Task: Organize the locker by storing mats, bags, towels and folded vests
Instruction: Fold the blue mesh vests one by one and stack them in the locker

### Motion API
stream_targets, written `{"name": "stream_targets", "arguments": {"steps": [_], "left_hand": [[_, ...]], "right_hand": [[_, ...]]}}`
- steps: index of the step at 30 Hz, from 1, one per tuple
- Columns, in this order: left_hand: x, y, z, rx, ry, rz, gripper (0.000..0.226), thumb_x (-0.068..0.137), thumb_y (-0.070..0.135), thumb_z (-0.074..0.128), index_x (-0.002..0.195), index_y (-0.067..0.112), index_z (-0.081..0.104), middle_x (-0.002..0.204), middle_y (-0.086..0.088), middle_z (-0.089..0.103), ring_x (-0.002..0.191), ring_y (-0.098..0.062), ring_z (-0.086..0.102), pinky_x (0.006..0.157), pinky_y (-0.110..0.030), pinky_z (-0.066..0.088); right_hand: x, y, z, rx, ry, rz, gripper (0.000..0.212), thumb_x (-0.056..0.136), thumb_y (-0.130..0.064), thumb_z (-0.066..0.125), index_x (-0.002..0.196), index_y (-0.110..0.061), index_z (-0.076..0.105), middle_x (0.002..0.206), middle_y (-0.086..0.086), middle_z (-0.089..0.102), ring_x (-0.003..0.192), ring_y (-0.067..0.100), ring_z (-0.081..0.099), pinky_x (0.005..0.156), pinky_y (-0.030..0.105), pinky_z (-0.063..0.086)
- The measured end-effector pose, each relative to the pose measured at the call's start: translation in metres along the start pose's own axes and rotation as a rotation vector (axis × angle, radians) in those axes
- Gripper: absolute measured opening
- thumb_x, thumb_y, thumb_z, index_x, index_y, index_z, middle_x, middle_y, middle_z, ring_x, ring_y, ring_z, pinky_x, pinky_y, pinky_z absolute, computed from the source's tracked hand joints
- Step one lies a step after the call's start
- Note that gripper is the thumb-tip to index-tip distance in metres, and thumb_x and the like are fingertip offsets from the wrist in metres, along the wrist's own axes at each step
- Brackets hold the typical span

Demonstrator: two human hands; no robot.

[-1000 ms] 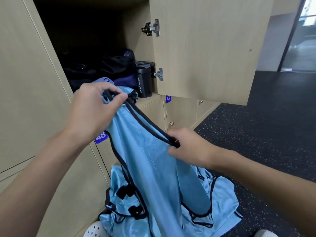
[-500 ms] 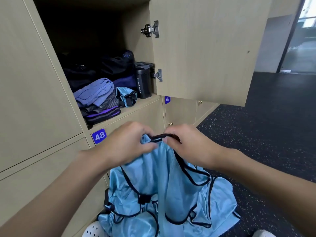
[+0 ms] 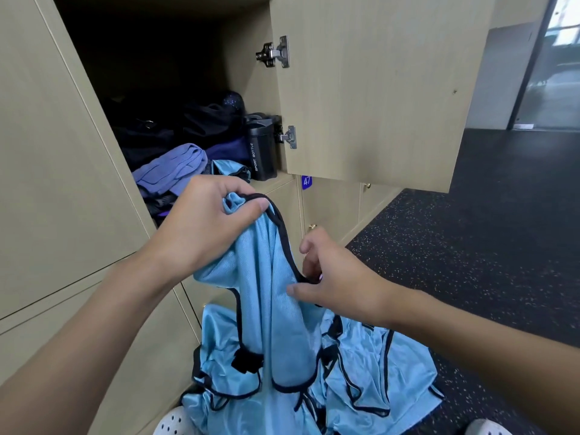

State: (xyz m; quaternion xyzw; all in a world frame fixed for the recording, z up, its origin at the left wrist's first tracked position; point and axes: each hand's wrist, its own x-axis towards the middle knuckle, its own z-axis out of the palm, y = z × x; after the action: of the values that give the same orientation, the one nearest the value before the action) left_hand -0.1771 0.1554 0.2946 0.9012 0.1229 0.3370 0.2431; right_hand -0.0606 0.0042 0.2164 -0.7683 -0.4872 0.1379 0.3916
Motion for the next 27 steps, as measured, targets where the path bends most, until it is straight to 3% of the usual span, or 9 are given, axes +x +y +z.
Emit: {"name": "stream_targets", "arguments": {"steps": [2,4,9,12,14,18,20,22,27], "left_hand": [[-0.001,0.002,0.0,-0.009,-0.005,0.01,0.014,0.088,0.025,0.072,0.076,0.029,0.068,0.075,0.015,0.067,0.066,0.007,0.058,0.06,-0.005,0.04],[-0.001,0.003,-0.001,-0.01,-0.012,0.025,0.013,0.089,0.024,0.072,0.077,0.027,0.069,0.076,0.015,0.067,0.068,0.006,0.058,0.062,-0.006,0.041],[-0.002,0.002,-0.003,-0.01,-0.038,0.064,0.011,0.088,0.024,0.071,0.078,0.027,0.069,0.078,0.015,0.068,0.075,0.005,0.061,0.067,-0.005,0.041],[-0.002,-0.001,-0.003,-0.001,-0.058,0.066,0.009,0.088,0.025,0.072,0.079,0.025,0.071,0.078,0.014,0.069,0.076,0.003,0.062,0.067,-0.006,0.041],[-0.002,-0.003,-0.002,0.017,-0.062,0.067,0.008,0.088,0.026,0.072,0.08,0.025,0.071,0.078,0.015,0.069,0.077,0.003,0.062,0.068,-0.006,0.041],[0.0,-0.01,-0.006,0.042,-0.015,0.027,0.013,0.088,0.028,0.071,0.077,0.032,0.068,0.078,0.018,0.068,0.074,0.006,0.061,0.065,-0.007,0.04],[0.002,-0.017,-0.01,0.078,0.043,-0.028,0.011,0.088,0.028,0.071,0.078,0.028,0.069,0.075,0.015,0.066,0.066,-0.001,0.059,0.062,-0.015,0.043],[0.005,-0.025,-0.014,0.141,0.094,-0.082,0.012,0.089,0.028,0.071,0.079,0.022,0.069,0.072,0.013,0.063,0.061,-0.007,0.054,0.06,-0.026,0.042],[0.007,-0.04,-0.02,0.273,0.15,-0.233,0.015,0.089,0.026,0.071,0.083,0.013,0.071,0.072,-0.001,0.064,0.068,-0.024,0.06,0.063,-0.036,0.048]], "right_hand": [[0.001,0.001,0.0,0.037,-0.019,-0.013,0.035,0.084,-0.024,0.075,0.109,-0.017,0.051,0.099,-0.002,0.062,0.088,0.014,0.059,0.076,0.023,0.048],[0.002,0.002,-0.001,0.116,-0.055,-0.027,0.028,0.086,-0.022,0.074,0.109,-0.018,0.058,0.106,-0.005,0.063,0.088,0.01,0.062,0.073,0.017,0.049],[0.007,0.002,0.001,0.188,-0.055,-0.06,0.037,0.09,-0.021,0.069,0.124,-0.025,0.054,0.109,-0.012,0.061,0.073,0.003,0.057,0.07,0.022,0.052],[0.008,0.002,0.001,0.192,-0.056,-0.082,0.018,0.092,-0.019,0.067,0.11,-0.017,0.061,0.079,-0.026,0.064,0.057,-0.003,0.051,0.055,0.012,0.043],[0.008,0.001,0.0,0.197,-0.059,-0.072,0.007,0.092,-0.017,0.067,0.094,-0.012,0.062,0.063,-0.02,0.06,0.051,-0.004,0.049,0.052,0.01,0.039],[0.009,0.003,0.0,0.031,-0.072,-0.058,0.013,0.092,-0.019,0.067,0.084,-0.01,0.06,0.078,0.002,0.064,0.067,0.006,0.05,0.067,0.028,0.046],[0.01,0.008,-0.002,-0.13,-0.084,-0.022,0.017,0.091,-0.018,0.063,0.076,-0.018,0.056,0.074,0.001,0.059,0.068,0.011,0.047,0.077,0.034,0.042],[0.011,0.01,-0.005,-0.278,-0.098,0.032,0.026,0.09,-0.019,0.059,0.067,-0.023,0.046,0.066,-0.005,0.048,0.063,0.011,0.04,0.082,0.032,0.034],[0.01,0.007,-0.025,-0.201,-0.191,0.063,0.024,0.088,-0.007,0.055,0.069,-0.019,0.046,0.067,0.0,0.048,0.056,0.01,0.043,0.054,0.023,0.038]]}}
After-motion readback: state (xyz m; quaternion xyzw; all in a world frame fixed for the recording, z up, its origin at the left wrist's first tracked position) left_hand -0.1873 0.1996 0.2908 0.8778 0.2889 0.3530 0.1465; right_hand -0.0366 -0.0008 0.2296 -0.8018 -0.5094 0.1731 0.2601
